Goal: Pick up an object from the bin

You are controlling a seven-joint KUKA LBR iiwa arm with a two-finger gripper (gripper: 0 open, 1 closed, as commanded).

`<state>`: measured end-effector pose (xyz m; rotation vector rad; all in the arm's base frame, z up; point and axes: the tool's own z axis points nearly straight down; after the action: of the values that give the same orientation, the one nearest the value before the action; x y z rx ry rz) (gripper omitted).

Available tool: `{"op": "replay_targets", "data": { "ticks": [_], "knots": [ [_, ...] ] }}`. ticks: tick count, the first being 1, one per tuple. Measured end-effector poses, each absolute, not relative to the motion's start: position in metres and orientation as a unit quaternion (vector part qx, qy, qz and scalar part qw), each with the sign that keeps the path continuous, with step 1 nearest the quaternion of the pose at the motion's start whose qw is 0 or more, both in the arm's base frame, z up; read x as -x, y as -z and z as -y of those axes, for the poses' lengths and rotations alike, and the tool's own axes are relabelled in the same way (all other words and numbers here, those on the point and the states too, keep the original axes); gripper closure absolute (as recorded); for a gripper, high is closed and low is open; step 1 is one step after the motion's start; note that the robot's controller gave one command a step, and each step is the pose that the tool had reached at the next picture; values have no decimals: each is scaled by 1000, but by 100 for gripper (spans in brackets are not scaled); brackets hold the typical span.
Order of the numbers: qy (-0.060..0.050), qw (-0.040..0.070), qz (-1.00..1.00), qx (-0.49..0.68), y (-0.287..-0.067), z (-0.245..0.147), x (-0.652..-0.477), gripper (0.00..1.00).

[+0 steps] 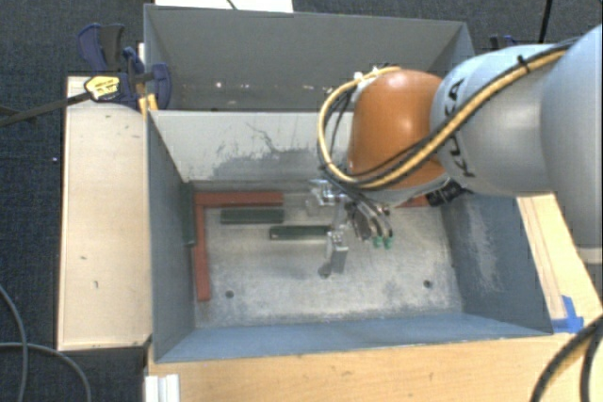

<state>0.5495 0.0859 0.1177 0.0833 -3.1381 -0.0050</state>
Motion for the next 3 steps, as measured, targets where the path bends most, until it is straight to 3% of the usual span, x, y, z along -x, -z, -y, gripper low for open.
{"op": "replay_targets", "data": {
  "ticks": [1,2,3],
  "knots": [
    [1,-2,997,-77,-78,-121,-588,100],
    [1,-2,997,-75,-78,-121,-588,0],
    [1,-2,997,-75,-78,-121,-588,100]
  ]
}}
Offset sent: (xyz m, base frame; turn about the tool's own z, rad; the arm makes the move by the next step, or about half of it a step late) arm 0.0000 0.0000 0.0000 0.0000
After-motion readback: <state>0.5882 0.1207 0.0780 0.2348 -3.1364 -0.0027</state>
